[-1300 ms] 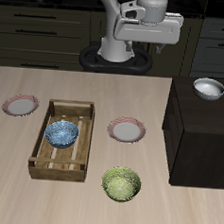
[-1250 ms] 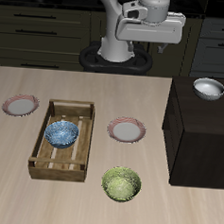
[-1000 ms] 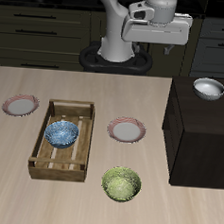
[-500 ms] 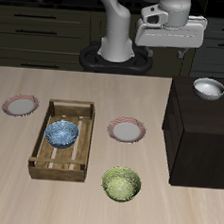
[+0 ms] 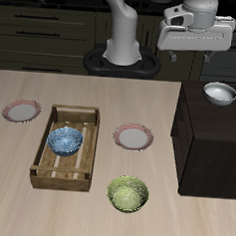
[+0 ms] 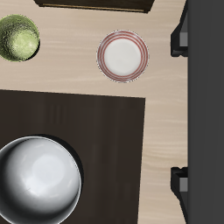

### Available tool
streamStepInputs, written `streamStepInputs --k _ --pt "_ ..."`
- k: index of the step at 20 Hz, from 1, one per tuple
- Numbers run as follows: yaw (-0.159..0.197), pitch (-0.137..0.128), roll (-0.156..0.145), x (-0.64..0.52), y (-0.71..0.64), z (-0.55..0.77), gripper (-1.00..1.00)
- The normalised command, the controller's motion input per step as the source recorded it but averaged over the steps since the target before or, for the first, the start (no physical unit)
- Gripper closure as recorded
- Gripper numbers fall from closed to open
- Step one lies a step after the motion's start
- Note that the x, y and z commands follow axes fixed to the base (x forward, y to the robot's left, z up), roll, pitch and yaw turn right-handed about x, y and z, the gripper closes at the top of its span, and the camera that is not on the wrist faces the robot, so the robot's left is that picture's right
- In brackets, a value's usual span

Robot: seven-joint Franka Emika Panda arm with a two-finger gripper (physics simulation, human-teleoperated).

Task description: Place the white bowl on the off-center plate

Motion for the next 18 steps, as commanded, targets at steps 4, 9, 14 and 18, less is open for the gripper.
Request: streamStepInputs --k 4,9,14,18 --pt "-0.022 -0.016 -0.027 0.22 0.15 0.12 -1.00" --pt "-0.050 0.033 -0.013 0.18 0.08 0.00 -1.00" --pt "-0.030 0.002 -0.008 0.12 0.20 0.09 -1.00" --pt "-0.032 -0.005 -0.025 0.12 0.17 0.08 -1.00"
